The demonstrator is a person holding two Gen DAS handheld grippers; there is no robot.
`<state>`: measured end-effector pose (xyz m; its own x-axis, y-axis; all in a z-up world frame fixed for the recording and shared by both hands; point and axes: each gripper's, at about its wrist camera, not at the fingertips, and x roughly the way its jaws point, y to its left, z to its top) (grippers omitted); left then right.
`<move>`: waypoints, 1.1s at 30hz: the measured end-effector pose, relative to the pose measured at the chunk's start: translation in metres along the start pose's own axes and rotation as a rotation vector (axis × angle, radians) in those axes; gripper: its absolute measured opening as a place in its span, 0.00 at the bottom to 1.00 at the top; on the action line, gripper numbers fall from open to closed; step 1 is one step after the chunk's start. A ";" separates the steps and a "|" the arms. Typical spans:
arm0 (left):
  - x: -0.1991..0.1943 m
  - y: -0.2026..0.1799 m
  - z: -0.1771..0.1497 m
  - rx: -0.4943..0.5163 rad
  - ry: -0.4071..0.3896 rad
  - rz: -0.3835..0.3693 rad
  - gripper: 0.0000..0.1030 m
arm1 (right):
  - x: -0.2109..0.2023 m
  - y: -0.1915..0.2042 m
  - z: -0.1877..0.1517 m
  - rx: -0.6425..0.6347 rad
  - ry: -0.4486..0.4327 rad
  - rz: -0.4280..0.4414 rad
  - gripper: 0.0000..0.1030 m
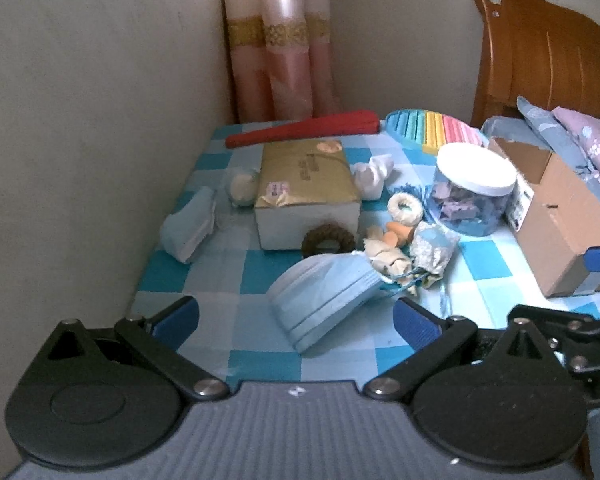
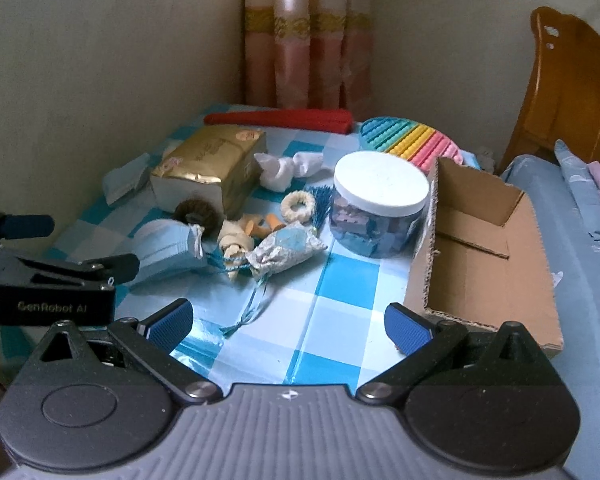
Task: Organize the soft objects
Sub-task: 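Move the left tool onto the folded blue face mask and close it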
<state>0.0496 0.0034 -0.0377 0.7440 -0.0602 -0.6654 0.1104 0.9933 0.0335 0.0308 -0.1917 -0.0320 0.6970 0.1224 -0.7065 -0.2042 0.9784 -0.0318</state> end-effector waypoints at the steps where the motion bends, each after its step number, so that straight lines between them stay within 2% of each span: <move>1: 0.004 0.001 -0.001 -0.002 0.008 -0.001 0.99 | 0.003 0.000 0.000 -0.001 0.006 0.002 1.00; 13: 0.049 0.012 -0.003 -0.027 0.085 -0.031 0.99 | 0.029 0.002 0.001 -0.031 0.049 0.075 1.00; 17: 0.055 0.009 0.001 -0.025 0.079 -0.064 0.99 | 0.035 0.001 0.002 -0.029 0.066 0.087 1.00; 27: 0.072 0.002 0.006 -0.012 0.079 -0.085 0.99 | 0.040 -0.001 0.005 -0.018 0.078 0.090 1.00; 33: 0.073 0.001 0.009 -0.008 0.066 -0.108 0.93 | 0.043 0.001 0.007 -0.019 0.089 0.096 1.00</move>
<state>0.1102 -0.0009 -0.0799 0.6832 -0.1605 -0.7124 0.1819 0.9822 -0.0468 0.0651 -0.1839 -0.0574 0.6102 0.1995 -0.7667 -0.2805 0.9595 0.0264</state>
